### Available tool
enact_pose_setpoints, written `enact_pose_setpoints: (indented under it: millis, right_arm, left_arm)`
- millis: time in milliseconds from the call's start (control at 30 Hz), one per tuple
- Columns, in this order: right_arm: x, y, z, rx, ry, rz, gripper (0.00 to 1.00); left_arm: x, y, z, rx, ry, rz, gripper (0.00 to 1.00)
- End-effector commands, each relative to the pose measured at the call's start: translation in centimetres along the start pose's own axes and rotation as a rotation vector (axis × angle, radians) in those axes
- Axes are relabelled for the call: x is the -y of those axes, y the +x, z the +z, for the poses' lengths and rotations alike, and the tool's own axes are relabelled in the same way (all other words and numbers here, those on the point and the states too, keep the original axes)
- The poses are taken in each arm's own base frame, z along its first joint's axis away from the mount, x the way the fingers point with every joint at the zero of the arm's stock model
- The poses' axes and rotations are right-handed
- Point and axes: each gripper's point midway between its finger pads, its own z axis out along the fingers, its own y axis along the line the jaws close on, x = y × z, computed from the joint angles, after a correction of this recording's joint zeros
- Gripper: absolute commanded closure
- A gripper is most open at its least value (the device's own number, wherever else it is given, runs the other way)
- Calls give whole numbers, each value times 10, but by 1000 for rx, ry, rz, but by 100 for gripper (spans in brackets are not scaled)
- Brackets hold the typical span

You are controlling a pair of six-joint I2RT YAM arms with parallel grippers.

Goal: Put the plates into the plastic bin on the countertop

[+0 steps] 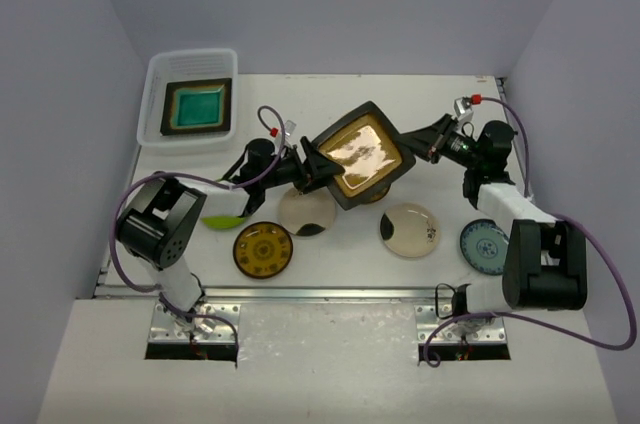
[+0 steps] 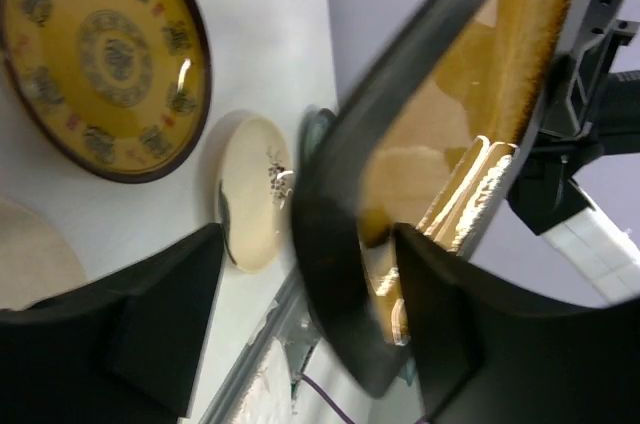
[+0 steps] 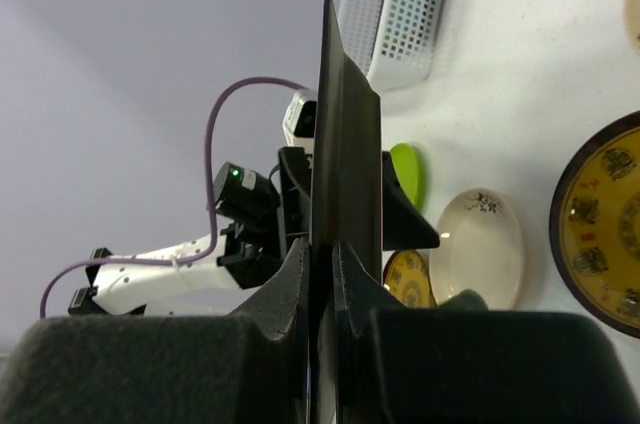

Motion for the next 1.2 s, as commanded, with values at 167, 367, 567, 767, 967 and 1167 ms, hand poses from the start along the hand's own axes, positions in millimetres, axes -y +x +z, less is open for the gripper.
enact_pose_setpoints:
  millis: [167,367,567,767,967,1167]
  right_arm:
    - [-41,5,1,-9,-110,-82,100]
    - [-30,8,3,-18,-92,-73,100]
    - [-2,9,0,-30,-6,-87,32]
    - [20,4,-10,1,87,-75,1]
    - [29,5,-17,27,151,-81,1]
    - [22,14,-21,-2,129,-87,1]
  left_arm:
    - [68,-19,-3,65,259,120,100]
    - [89,-27,-12,65,286,148,100]
    - [95,-97,-60,141,245,103,100]
    - [111,-165,-125,334,208,113,100]
    - [45,-268,-209,703,-146,-84,100]
    - [-11,-343,-294,925,-308,-218,100]
